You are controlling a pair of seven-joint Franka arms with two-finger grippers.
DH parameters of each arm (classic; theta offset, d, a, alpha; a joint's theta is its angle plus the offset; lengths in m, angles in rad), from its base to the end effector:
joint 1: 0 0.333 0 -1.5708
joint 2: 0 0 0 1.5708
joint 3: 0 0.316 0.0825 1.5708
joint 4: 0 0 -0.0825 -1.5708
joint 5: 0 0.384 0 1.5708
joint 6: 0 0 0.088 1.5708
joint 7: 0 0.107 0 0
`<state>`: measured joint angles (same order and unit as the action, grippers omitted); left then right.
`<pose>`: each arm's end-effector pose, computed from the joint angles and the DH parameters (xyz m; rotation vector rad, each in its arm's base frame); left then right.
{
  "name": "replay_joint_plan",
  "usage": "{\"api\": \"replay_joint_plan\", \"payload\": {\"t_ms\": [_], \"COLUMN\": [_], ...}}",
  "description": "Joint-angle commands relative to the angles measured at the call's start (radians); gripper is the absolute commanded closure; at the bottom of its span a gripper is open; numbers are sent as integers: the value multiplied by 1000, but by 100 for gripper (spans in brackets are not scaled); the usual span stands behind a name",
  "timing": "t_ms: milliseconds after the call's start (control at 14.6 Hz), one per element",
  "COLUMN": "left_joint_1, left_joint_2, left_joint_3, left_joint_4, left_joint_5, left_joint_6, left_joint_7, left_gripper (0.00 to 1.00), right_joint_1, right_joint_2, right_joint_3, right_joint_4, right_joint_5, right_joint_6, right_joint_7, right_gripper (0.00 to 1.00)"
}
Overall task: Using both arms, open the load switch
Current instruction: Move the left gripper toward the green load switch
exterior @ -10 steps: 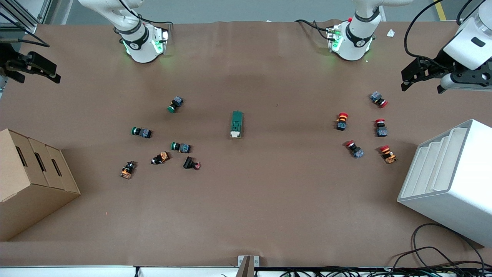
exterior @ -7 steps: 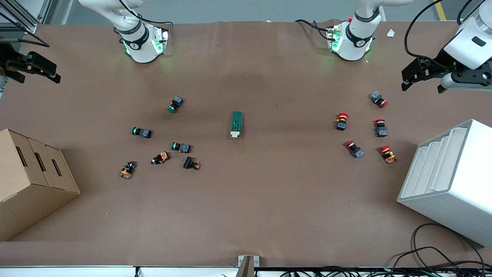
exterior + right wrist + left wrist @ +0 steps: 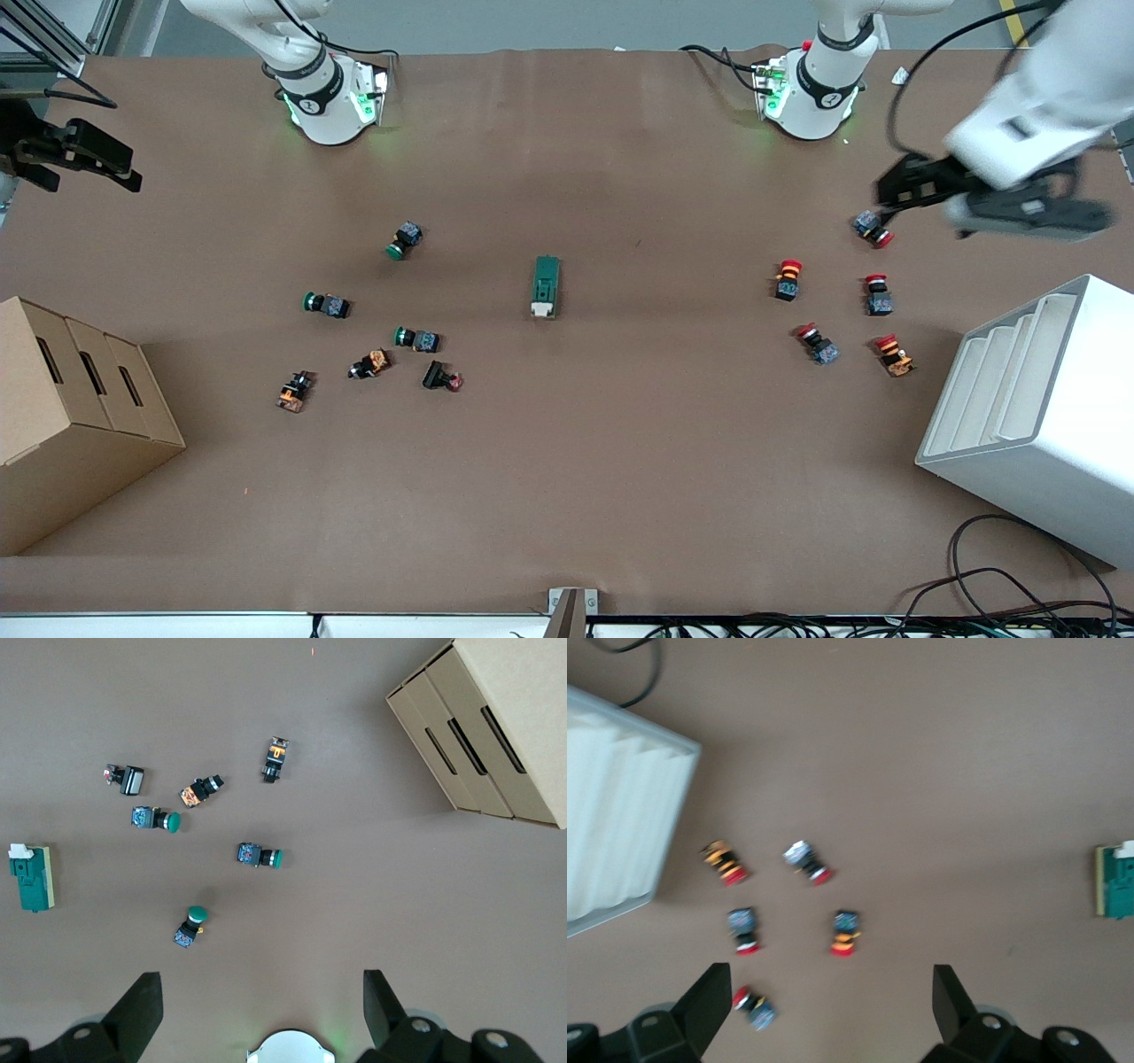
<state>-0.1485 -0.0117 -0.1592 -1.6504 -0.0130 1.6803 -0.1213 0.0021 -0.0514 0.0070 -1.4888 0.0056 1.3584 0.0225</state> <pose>0.5331 -0.1713 0.6029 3.1080 -0.2887 0.0595 0.5150 0.0055 0.6721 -3.1352 0.0195 0.1240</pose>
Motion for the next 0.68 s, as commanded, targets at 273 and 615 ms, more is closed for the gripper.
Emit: {"api": "replay_joint_plan", "payload": {"t_ms": [273, 615], "left_joint_1": [-217, -459], "left_joint_2": [297, 490], "left_joint_3": [-198, -198], "left_joint_4": [9, 8], "left_joint_5": [114, 399], "left_joint_6": [324, 510], "left_joint_7": [-720, -1262], "left_gripper": [0, 0], "right_joint_1": [-5, -37], "right_joint_2": [19, 122], "right_joint_3": [7, -1], "right_joint_4": [5, 9], "right_joint_5": [-9, -10], "right_joint_6": [5, 43], "right_joint_7": [5, -9], "right_gripper": [0, 0]}}
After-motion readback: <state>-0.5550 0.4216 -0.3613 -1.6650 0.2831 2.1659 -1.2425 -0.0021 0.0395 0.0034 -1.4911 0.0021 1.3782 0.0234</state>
